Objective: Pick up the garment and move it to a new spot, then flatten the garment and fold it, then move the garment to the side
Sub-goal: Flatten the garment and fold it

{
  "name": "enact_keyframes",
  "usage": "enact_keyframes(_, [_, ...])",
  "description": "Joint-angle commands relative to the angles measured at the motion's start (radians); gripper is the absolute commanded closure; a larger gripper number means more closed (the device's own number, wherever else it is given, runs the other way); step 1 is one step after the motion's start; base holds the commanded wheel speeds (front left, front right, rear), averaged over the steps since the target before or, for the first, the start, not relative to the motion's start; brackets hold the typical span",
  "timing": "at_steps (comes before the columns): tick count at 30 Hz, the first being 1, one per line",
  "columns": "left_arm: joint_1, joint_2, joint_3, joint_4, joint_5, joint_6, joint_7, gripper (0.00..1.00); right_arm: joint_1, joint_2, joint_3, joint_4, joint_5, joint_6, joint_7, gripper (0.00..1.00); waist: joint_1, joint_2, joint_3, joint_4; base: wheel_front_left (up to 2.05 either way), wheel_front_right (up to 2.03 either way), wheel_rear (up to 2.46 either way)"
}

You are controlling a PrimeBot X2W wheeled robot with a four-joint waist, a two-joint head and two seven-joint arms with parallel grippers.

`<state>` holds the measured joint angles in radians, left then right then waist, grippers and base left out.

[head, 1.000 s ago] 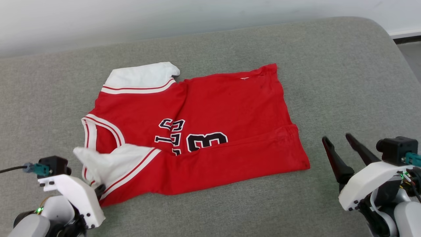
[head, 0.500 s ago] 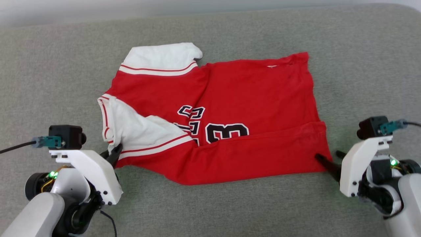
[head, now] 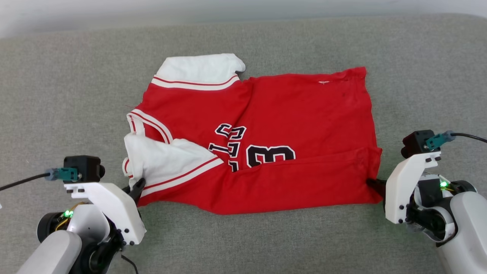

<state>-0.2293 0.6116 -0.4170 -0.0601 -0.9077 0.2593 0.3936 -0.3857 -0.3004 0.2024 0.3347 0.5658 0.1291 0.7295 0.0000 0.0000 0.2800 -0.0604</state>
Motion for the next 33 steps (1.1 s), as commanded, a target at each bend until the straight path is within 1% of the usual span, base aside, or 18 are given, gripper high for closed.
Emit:
enact_keyframes(1, [0.015,0.0,0.0,0.007,-0.007,-0.001,-0.001,1.0,0.021,0.002,0.023,0.005,0.008,0.003,-0.003,1.0,0.0,0.0,-0.03,-0.006,0.0,0.0,0.0])
enact_keyframes(6, [0.041,-0.003,0.011,0.015,-0.018,0.002,-0.019,1.0,0.029,-0.014,0.029,-0.022,0.011,0.002,-0.019,1.0,0.0,0.0,-0.079,-0.009,0.0,0.0,0.0])
enact_keyframes(11, [0.089,0.002,0.021,0.024,-0.028,0.016,-0.031,1.0,0.062,-0.017,0.04,-0.04,0.017,0.002,-0.032,1.0,0.0,0.0,-0.158,-0.02,0.0,0.0,0.0])
enact_keyframes(17, [0.182,0.017,0.029,0.003,-0.051,0.042,-0.028,1.0,0.139,-0.025,0.031,-0.075,0.031,0.001,-0.019,1.0,0.0,0.0,-0.251,-0.024,0.0,0.0,0.0])
enact_keyframes(21, [0.234,0.021,0.025,-0.009,-0.07,0.054,-0.017,1.0,0.204,-0.025,0.003,-0.1,0.027,0.001,-0.002,1.0,0.0,0.0,-0.272,-0.023,0.0,0.0,0.0])
enact_keyframes(24, [0.257,0.002,0.017,0.011,-0.09,0.052,-0.005,1.0,0.249,-0.013,-0.014,-0.098,0.018,0.001,0.004,1.0,0.0,0.0,-0.274,-0.024,0.0,0.0,0.0])
enact_keyframes(25, [0.26,-0.004,0.016,0.023,-0.096,0.053,-0.006,1.0,0.26,-0.009,-0.018,-0.093,0.017,0.002,-0.002,0.81,0.0,0.0,-0.273,-0.025,0.0,0.0,0.0])
enact_keyframes(26, [0.261,-0.014,0.017,0.036,-0.101,0.055,-0.009,0.98,0.269,-0.006,-0.021,-0.087,0.013,0.001,-0.011,0.45,0.0,0.0,-0.271,-0.027,0.0,0.0,0.0])
enact_keyframes(27, [0.263,-0.02,0.01,0.051,-0.104,0.054,-0.005,0.64,0.278,-0.004,-0.017,-0.082,0.007,0.001,-0.022,0.0,0.0,0.0,-0.269,-0.029,0.0,0.0,0.0])
enact_keyframes(28, [0.26,-0.023,0.008,0.069,-0.098,0.057,-0.008,0.0,0.284,0.0,-0.012,-0.081,0.006,0.002,-0.042,0.0,0.0,0.0,-0.266,-0.031,0.0,0.0,0.0])
enact_keyframes(31, [0.235,-0.046,0.012,0.114,-0.085,0.057,-0.046,0.0,0.284,-0.004,-0.003,-0.086,-0.016,0.001,-0.132,0.0,0.0,0.0,-0.259,-0.039,0.0,0.0,0.0])
enact_keyframes(33, [0.218,-0.056,0.021,0.133,-0.079,0.05,-0.072,0.0,0.279,-0.007,0.0,-0.095,-0.037,0.002,-0.214,0.0,0.0,0.0,-0.257,-0.047,0.0,0.0,0.0])
